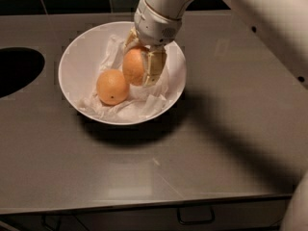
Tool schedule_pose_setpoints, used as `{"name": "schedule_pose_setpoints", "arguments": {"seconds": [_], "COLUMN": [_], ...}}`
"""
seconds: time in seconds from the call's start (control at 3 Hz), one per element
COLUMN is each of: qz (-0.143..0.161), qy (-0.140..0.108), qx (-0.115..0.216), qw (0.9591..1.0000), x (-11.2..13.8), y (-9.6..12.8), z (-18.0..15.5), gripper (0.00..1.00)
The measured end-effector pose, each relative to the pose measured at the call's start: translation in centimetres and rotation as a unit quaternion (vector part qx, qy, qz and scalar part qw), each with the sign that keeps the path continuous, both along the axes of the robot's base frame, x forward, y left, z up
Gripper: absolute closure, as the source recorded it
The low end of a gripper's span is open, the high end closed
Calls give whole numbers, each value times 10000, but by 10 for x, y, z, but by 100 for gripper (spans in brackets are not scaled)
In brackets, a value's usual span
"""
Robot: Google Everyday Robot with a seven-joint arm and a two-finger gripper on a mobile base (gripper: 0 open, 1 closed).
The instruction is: Pick orange from white bowl
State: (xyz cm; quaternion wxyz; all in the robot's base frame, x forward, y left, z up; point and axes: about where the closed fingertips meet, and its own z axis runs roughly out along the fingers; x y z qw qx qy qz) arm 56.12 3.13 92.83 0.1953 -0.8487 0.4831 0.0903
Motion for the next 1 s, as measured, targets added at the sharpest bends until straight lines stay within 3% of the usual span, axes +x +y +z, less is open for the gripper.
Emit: {"name": "schedule_pose_setpoints", "arguments": {"seconds": [0.67,1.0], "qz": [275,277], "qy": [-563,-571], "qx": [752,765], "qw": [9952,9950], "x": [-20,-20], "y": [-3,-4], "z": [44,44], "gripper": [100,100]}}
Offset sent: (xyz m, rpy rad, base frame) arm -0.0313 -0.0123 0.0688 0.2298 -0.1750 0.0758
